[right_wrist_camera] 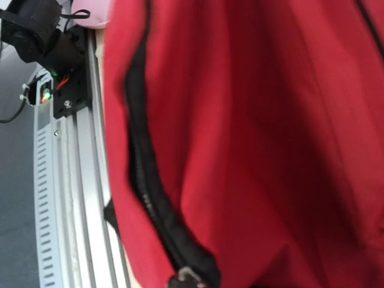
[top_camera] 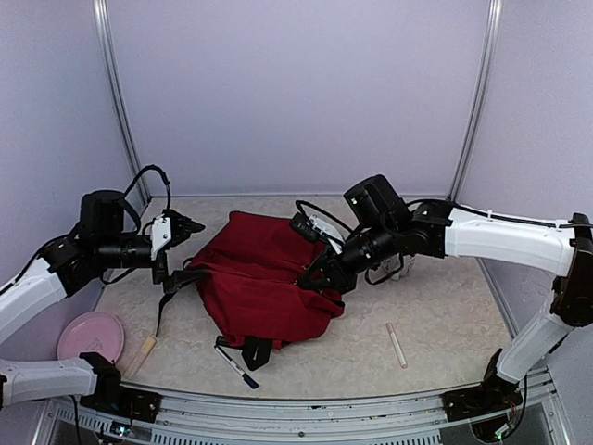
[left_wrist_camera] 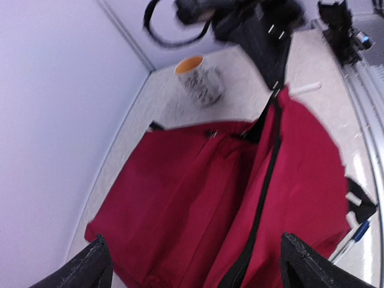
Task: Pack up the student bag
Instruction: Adjust the student bag at the center of the board, then hold the largest pocket of the student bag, then zip the student bag into the largest pocket of the bag, then hold the largest pocket of the student bag.
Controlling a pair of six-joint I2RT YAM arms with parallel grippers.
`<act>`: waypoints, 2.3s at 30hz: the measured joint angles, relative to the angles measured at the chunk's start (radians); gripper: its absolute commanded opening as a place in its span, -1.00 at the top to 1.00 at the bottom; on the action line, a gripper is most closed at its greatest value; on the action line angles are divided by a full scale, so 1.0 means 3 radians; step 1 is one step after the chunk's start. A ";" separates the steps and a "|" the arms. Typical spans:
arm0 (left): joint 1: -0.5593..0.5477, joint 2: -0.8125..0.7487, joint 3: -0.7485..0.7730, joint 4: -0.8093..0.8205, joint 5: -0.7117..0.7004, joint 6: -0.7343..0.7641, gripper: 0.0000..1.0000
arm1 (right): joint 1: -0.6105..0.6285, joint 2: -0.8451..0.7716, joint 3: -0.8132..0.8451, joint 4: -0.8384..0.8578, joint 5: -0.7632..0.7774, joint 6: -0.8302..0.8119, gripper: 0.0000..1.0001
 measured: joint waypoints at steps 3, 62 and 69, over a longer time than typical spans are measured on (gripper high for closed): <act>-0.0350 -0.0359 -0.0080 0.0079 0.0170 -0.0252 -0.72 | 0.0034 0.0128 0.0000 0.0145 -0.0121 0.0031 1.00; -0.1492 -0.0118 -0.0182 -0.0290 -0.0880 -0.0566 -0.75 | -0.0792 0.0486 -0.0262 -0.0071 0.0181 -0.0300 1.00; -0.1943 0.0182 -0.0257 0.0980 -0.0571 -0.1303 -0.66 | -0.0492 0.0479 -0.0435 0.0081 0.0221 -0.0079 1.00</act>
